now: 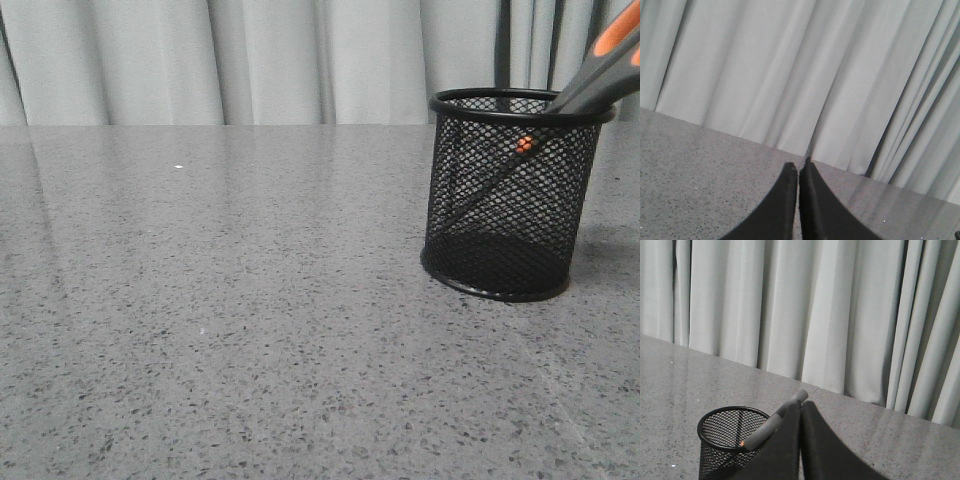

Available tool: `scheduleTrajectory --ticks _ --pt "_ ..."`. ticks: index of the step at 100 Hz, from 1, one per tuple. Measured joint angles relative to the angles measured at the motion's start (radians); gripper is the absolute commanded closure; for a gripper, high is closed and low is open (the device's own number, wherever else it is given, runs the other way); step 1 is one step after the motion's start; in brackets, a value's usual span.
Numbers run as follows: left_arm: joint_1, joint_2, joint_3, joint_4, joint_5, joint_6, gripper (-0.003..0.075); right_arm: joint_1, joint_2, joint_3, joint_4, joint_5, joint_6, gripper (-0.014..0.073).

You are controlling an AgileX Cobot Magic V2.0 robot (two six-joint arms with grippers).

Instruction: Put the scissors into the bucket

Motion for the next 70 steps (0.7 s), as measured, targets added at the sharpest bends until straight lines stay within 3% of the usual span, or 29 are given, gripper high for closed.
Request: scheduleTrajectory --ticks 15,28,47,70 --pt "0.000 0.000 0.030 0.052 -0.024 0.074 0.0740 0.000 0.000 0.000 0.000 0.000 0.000 0.0654" --pt "0.000 0.000 0.044 0.125 -0.118 0.175 0.0740 0.000 0.000 0.000 0.000 0.000 0.000 0.0654" --pt "0.000 0.000 0.048 0.199 -0.257 0.211 0.0740 0.000 0.000 0.000 0.000 0.000 0.000 0.0654" --pt "0.072 0.000 0.053 0.601 -0.268 0.220 0.0740 0.000 0.000 0.000 0.000 0.000 0.000 0.0654"
